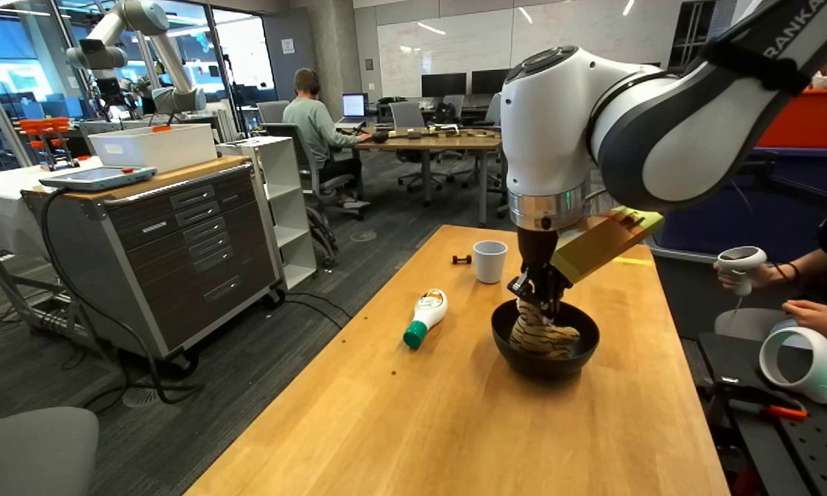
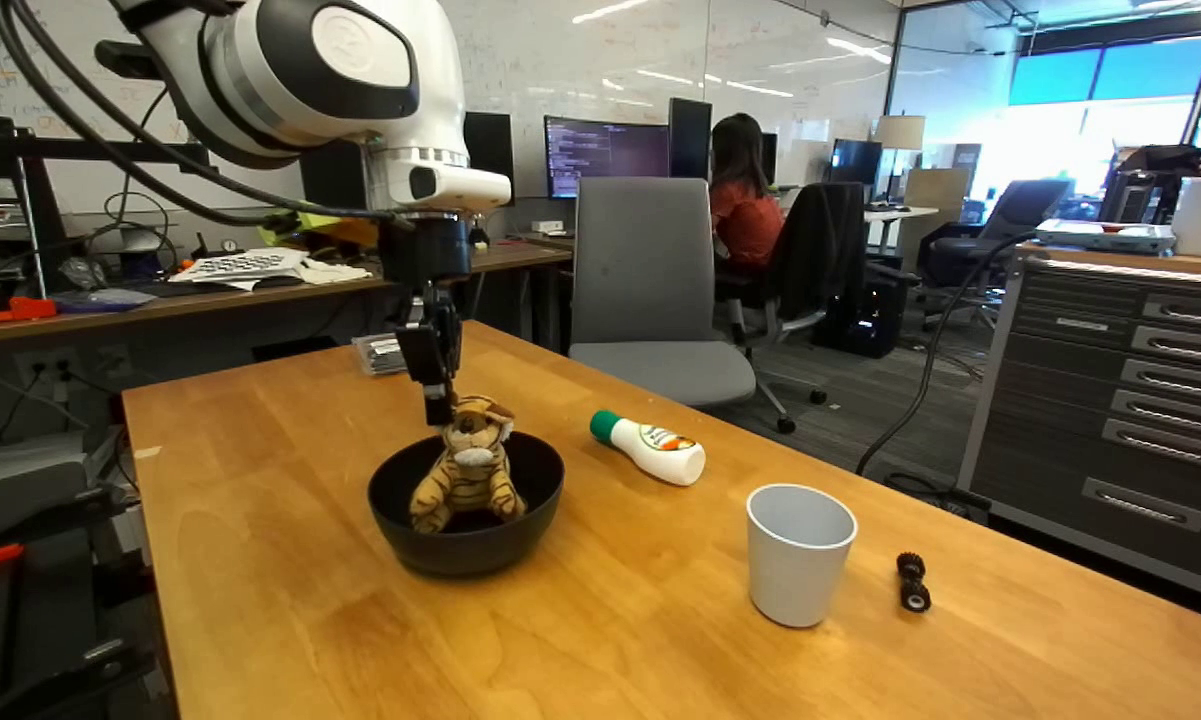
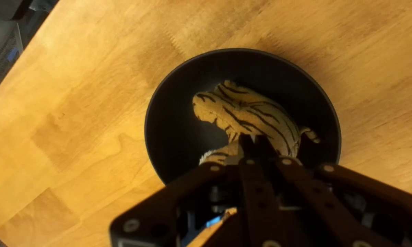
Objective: Take the toy tiger from the table and place it in the black bowl
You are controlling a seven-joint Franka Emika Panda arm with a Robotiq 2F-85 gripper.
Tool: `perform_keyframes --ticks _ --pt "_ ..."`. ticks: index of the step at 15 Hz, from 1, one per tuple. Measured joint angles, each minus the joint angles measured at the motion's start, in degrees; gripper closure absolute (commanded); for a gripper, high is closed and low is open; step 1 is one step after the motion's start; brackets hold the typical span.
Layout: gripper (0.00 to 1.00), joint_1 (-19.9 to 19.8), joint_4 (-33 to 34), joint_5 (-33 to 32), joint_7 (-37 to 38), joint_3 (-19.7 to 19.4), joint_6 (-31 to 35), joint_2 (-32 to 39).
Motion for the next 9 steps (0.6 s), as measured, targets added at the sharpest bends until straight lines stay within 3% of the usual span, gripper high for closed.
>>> perform_keyframes --ticks 1,2,4,9 --pt "0.94 0.0 0.0 -0.1 0.0 0.0 0.0 0.1" --pt "0.69 0.0 0.0 -0.1 0.0 0.0 0.0 0.2" --pt "0.65 0.0 0.0 -0.1 0.0 0.0 0.0 0.4" --pt "0.27 0.1 0.0 -0.1 0.0 0.0 0.2 0.4"
